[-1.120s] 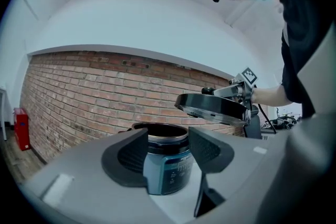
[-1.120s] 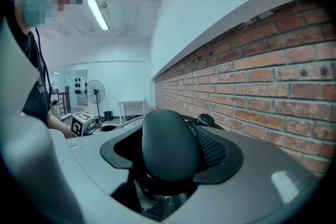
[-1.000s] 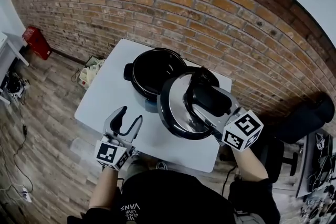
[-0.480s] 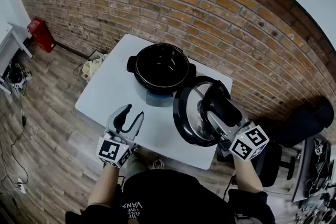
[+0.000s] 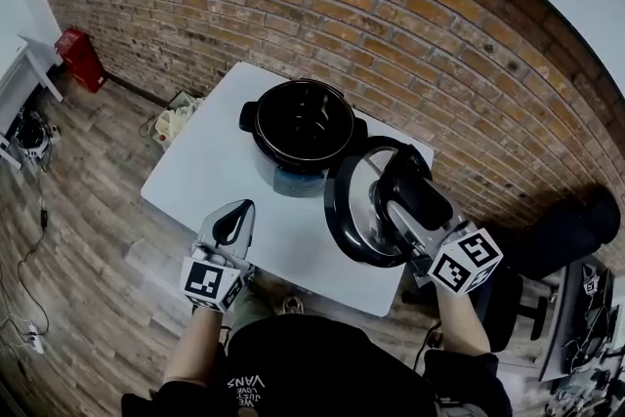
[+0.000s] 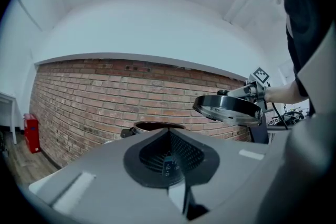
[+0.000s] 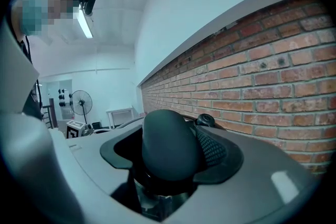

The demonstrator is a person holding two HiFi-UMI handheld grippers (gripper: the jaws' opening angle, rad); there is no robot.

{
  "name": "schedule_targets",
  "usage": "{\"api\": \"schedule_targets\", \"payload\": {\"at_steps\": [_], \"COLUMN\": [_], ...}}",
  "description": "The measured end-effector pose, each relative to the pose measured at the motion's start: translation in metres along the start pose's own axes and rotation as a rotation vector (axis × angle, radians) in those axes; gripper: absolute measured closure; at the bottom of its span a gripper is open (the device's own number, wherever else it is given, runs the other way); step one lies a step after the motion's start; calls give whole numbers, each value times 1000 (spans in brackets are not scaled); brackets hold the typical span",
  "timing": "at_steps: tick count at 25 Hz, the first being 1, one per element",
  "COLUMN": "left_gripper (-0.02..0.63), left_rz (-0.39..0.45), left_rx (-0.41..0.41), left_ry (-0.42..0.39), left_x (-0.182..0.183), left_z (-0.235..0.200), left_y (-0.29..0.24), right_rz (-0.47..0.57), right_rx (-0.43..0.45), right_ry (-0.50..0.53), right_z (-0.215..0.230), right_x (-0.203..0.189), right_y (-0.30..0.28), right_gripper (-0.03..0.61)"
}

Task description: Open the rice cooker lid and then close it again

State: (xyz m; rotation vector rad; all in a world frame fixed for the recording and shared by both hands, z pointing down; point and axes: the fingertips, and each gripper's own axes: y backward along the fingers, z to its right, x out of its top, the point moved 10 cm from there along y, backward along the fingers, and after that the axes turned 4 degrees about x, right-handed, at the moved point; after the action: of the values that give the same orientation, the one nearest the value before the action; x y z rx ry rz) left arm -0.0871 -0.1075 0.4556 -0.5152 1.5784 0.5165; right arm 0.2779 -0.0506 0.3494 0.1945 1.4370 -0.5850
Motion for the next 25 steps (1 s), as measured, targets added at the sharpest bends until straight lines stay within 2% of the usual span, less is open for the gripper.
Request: {"api": "schedule_targets", "payload": {"at_steps": [7, 14, 25], "left_gripper": [612, 612, 612], "left_rz": [16, -6, -33], "left_rx": [7, 15, 91], "left_ry": [-4, 4, -8], "left_x": [4, 6, 3], "left_z": [-14, -30, -65], "left_y": [-1, 0, 7], "right_rz": [-17, -36, -113], "right_rx": [39, 72, 144], "right_ry": [57, 86, 122], "right_z": [2, 8, 21], "right_x": [18, 28, 33], "right_y": [-36, -91, -185], "right_gripper": [262, 264, 264]}}
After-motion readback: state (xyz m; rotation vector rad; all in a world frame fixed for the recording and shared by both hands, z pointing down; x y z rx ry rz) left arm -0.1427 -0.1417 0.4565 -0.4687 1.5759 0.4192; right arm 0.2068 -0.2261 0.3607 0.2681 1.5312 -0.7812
